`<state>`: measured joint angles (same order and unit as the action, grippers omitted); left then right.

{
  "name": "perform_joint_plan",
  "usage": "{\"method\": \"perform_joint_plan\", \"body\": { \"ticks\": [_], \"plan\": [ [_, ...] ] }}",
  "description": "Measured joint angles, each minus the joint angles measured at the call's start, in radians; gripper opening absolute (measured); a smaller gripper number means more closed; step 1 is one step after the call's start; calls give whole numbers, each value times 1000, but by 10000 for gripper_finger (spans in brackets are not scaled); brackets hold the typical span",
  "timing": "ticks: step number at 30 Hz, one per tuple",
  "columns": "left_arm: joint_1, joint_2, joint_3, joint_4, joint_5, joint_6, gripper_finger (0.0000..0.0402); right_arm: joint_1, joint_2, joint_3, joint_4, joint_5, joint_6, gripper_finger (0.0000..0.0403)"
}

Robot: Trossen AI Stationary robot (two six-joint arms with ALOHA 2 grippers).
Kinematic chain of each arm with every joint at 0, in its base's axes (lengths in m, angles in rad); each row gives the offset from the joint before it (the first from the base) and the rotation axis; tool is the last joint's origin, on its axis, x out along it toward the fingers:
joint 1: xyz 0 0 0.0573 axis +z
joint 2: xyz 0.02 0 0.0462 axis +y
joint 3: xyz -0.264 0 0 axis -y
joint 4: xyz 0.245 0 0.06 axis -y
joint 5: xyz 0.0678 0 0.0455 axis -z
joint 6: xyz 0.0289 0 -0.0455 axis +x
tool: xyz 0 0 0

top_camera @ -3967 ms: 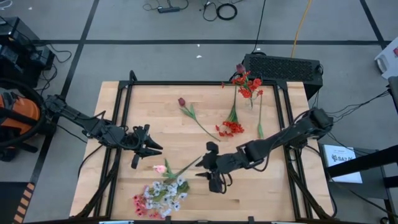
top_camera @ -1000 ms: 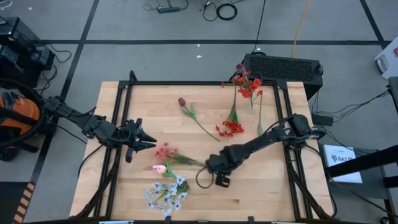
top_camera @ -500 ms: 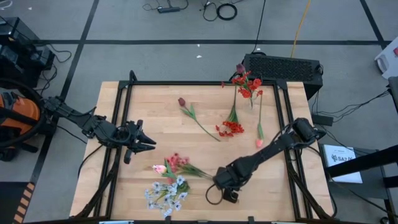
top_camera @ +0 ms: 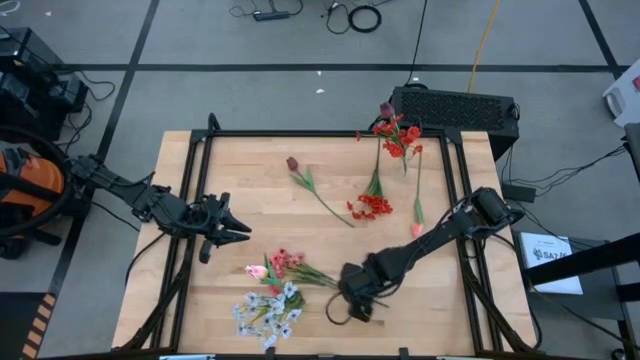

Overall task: Sort flowers into vase by color
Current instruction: Put the pink flowers into the green vase

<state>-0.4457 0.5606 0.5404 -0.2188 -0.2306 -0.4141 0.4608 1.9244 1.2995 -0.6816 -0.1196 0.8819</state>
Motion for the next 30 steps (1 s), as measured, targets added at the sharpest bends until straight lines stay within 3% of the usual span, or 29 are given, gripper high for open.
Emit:
{"method": "perform_joint_plan", "body": {
  "ticks": [6, 11, 21, 30],
  "plan": [
    [0, 0, 0, 0, 0, -2, 100, -77, 4, 2, 339, 109, -214, 182],
    [0, 0, 0, 0, 1, -25, 100, -128, 5, 2, 441, 212, -311, 199],
    [0, 0, 0, 0, 0, -26, 100, -165, 31, 29, 407, 219, -320, 201],
    [0, 0, 0, -1, -6, -24, 100, -171, 174, 235, 105, 222, -362, 201]
  ]
}}
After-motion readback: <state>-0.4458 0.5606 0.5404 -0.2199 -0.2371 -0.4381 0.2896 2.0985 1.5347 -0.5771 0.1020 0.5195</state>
